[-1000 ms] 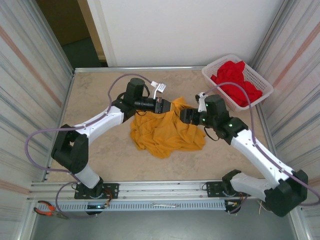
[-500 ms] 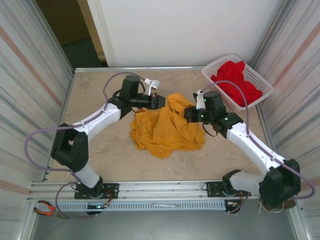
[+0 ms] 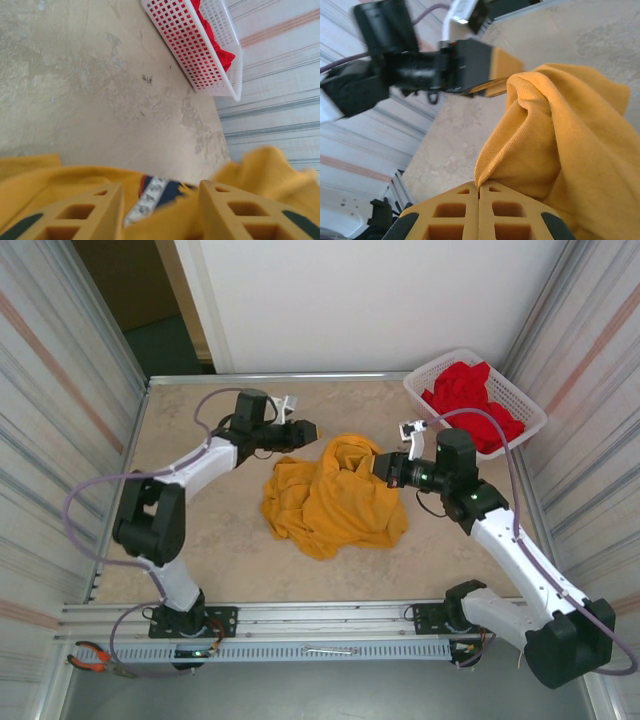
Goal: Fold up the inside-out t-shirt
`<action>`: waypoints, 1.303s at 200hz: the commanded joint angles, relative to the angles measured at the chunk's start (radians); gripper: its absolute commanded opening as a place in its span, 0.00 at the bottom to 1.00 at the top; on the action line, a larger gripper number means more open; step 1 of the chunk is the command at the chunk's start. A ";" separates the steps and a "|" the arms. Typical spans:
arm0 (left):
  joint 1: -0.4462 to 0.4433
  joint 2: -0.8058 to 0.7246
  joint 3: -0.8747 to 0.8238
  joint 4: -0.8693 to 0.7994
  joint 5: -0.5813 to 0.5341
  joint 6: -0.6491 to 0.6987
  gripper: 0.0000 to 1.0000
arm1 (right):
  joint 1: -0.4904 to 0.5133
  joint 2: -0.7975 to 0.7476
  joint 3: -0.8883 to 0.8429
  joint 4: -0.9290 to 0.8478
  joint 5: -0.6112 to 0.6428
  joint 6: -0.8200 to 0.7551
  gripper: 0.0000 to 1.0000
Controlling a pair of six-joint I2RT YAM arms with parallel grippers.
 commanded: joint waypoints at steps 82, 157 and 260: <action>-0.291 -0.189 -0.042 -0.101 -0.400 -0.054 0.60 | -0.012 0.018 -0.023 0.037 -0.024 0.032 0.00; -0.331 0.027 0.085 -0.158 -0.440 0.000 0.62 | -0.012 0.019 -0.016 0.039 -0.022 0.040 0.00; -0.267 -0.049 -0.045 0.079 -0.178 -0.033 0.00 | -0.129 0.023 -0.100 0.032 0.062 0.042 0.00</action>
